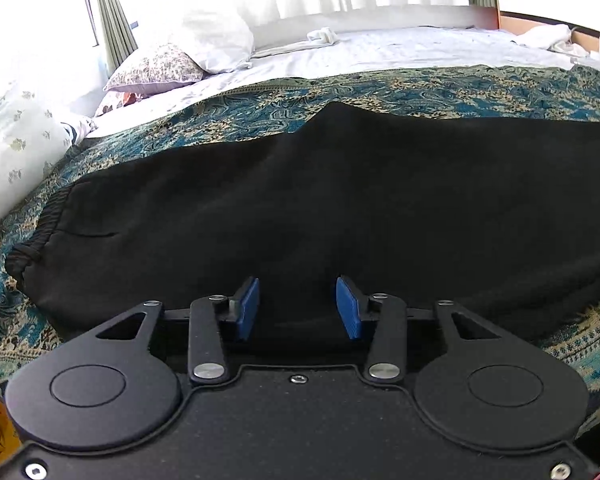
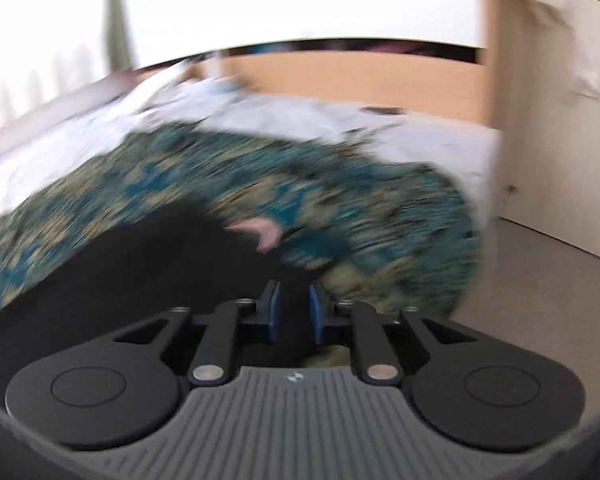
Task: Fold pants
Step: 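Open both grippers to release the pants, then move both grippers to the long edge of the pants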
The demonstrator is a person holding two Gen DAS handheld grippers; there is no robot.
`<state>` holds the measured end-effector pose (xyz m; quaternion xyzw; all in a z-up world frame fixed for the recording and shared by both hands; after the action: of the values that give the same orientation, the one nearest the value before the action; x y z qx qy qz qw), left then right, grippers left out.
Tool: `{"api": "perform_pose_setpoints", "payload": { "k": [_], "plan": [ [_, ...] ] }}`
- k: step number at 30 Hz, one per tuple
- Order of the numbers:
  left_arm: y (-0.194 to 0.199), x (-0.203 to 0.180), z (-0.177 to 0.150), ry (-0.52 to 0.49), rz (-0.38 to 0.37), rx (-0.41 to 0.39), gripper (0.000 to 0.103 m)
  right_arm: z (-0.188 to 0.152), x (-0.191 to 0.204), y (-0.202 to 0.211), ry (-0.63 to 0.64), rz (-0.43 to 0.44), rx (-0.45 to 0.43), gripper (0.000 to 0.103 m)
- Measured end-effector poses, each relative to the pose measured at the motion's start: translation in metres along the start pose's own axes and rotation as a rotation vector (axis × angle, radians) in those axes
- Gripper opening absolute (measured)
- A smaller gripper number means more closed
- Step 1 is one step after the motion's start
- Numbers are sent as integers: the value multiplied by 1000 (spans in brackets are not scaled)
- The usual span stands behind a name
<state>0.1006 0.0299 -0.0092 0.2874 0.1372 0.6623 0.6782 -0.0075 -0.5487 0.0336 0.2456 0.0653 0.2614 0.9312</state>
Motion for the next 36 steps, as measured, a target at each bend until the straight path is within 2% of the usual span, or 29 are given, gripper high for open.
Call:
{"api": "perform_pose_setpoints", "payload": {
  "k": [2, 5, 9, 15, 18, 23, 26, 31, 36],
  "plan": [
    [0, -1, 0, -8, 2, -2, 43, 7, -11, 3, -17, -39, -29, 42],
    [-1, -1, -1, -4, 1, 0, 43, 9, -11, 11, -45, -1, -36, 47],
    [0, -2, -1, -4, 6, 2, 43, 3, 15, 19, -22, 134, -5, 57],
    [3, -2, -4, -20, 9, 0, 43, -32, 98, 48, 106, 409, 69, 62],
    [6, -2, -3, -16, 5, -3, 42, -58, 142, 80, 189, 542, 90, 64],
    [21, -2, -2, 17, -78, -2, 44, -104, 205, 149, 359, 768, 91, 72],
    [27, -4, -4, 11, -97, -3, 44, -128, 232, 186, 438, 873, 79, 74],
    [33, -7, -5, -6, -131, -11, 45, -160, 262, 231, 543, 985, 76, 77],
    [38, -10, -8, 1, -158, -18, 49, -182, 270, 259, 593, 1016, 95, 79]
  ]
}}
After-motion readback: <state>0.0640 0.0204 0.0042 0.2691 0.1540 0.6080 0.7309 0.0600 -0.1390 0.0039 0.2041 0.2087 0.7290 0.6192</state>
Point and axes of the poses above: each gripper's, at about its wrist camera, not at the fingertips, and y roughly against the way its jaws point, x to its left, z to its top, the point moved 8 cm from there along -y, roughly the way its jaws point, and after that the axes turned 7 degrees about -x, right-handed, at the moved point
